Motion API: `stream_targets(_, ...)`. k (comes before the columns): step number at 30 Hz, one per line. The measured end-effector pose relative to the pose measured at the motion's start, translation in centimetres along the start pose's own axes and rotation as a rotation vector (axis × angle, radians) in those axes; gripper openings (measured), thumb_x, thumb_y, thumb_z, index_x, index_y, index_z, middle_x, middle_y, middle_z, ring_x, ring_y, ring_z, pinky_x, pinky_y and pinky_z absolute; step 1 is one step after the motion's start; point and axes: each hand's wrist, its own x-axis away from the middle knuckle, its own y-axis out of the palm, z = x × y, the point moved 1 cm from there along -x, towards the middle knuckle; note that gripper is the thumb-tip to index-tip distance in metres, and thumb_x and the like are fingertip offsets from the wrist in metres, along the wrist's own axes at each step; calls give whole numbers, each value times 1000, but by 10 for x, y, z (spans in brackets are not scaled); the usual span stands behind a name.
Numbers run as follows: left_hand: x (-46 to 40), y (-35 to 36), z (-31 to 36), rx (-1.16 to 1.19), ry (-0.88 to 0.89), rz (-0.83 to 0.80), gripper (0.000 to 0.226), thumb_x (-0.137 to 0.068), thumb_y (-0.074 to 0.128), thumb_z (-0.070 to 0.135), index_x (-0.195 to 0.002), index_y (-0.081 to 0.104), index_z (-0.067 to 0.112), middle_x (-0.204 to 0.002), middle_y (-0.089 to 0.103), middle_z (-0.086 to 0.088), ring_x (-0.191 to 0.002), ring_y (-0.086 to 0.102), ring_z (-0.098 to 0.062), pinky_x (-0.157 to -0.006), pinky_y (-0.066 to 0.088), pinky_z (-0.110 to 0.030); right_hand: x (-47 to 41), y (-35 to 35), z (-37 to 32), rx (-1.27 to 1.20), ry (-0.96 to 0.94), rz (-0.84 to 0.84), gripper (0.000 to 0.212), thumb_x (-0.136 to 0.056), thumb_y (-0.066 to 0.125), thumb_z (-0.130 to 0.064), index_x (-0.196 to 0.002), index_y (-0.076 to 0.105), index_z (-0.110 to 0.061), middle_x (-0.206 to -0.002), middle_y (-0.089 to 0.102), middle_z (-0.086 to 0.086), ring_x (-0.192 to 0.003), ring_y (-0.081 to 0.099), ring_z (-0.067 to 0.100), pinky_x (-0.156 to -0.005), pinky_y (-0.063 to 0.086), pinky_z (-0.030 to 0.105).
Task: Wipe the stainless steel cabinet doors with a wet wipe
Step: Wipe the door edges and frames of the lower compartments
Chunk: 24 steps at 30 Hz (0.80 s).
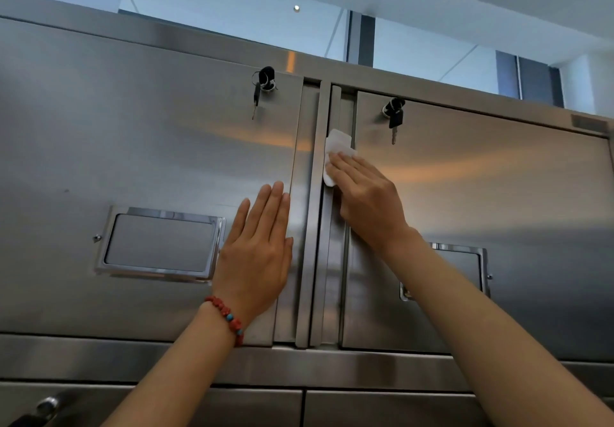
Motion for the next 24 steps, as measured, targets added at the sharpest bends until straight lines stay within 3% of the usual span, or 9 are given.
stream_targets(11, 0, -3, 0, 17, 1, -24, 55, -94, 27, 27, -138, 36, -5, -146, 31, -22, -136, 29, -35, -109, 29, -51, 31, -6, -21, 33, -36, -32, 35, -71, 76, 7, -105, 67, 10, -109, 65, 27, -101, 64, 37, -93, 45, 45)
stream_targets(24, 0, -3, 0, 38, -3, -6, 55, -95, 27, 27, -138, 36, -5, -146, 32, -23, -135, 29, -36, -108, 30, -53, 37, -4, -25, 1, 3, -31, 38, -70, 78, 7, -106, 66, 9, -111, 64, 27, -104, 63, 37, -93, 47, 46)
